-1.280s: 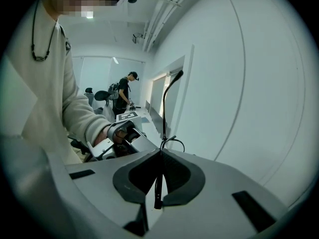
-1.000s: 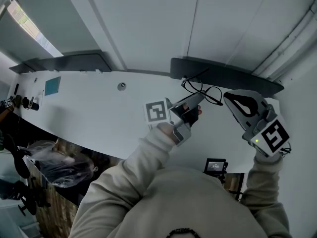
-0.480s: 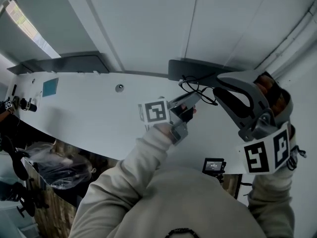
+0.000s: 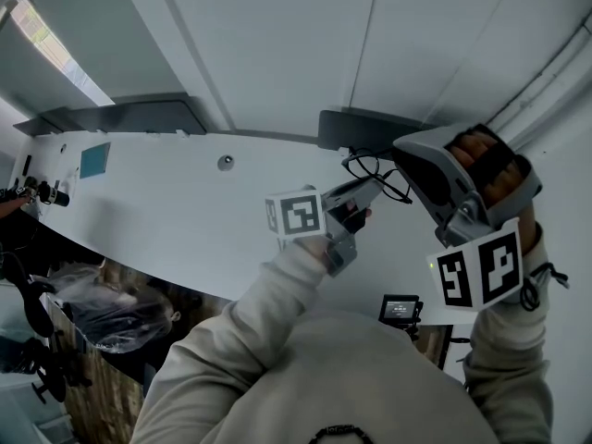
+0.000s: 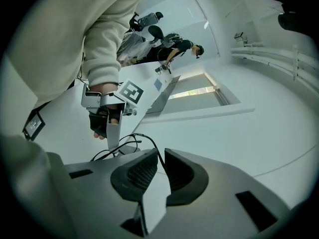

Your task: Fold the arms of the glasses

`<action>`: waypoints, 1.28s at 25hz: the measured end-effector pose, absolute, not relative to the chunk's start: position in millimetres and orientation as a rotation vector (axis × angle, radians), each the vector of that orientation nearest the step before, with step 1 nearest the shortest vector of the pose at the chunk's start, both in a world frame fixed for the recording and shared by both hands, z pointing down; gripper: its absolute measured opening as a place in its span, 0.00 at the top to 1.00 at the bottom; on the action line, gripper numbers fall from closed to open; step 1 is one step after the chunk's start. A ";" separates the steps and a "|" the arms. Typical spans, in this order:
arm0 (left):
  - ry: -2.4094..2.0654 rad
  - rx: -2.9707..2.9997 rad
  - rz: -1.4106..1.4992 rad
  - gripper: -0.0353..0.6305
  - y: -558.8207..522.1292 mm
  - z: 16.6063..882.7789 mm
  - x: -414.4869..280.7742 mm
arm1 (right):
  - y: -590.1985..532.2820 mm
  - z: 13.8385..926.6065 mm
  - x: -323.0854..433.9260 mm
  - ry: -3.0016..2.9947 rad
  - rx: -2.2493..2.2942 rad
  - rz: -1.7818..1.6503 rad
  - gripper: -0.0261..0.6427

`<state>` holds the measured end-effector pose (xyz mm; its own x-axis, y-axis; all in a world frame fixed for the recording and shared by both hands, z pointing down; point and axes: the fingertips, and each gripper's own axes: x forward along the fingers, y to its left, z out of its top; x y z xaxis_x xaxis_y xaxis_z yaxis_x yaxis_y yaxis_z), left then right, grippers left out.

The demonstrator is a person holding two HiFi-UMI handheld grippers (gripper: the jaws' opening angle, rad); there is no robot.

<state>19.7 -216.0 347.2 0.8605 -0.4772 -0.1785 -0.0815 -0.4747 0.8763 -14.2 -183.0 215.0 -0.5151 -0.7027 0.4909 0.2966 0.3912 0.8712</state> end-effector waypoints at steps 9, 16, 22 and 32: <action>-0.392 2.005 -0.538 0.91 -219.2 341.5 11.6 | -181.5 214.7 -13.5 -1.707 0.384 -1.287 0.90; -0.342 1.883 -0.633 0.91 -217.0 344.1 7.8 | -179.6 229.0 -15.3 -1.737 0.400 -1.253 0.90; -0.332 1.848 -0.734 0.91 -224.6 340.9 -6.6 | -174.9 253.4 -10.6 -1.770 0.427 -1.184 0.91; -0.362 1.862 -0.710 0.91 -226.5 348.5 -12.8 | -177.3 265.0 -8.5 -1.789 0.421 -1.149 0.91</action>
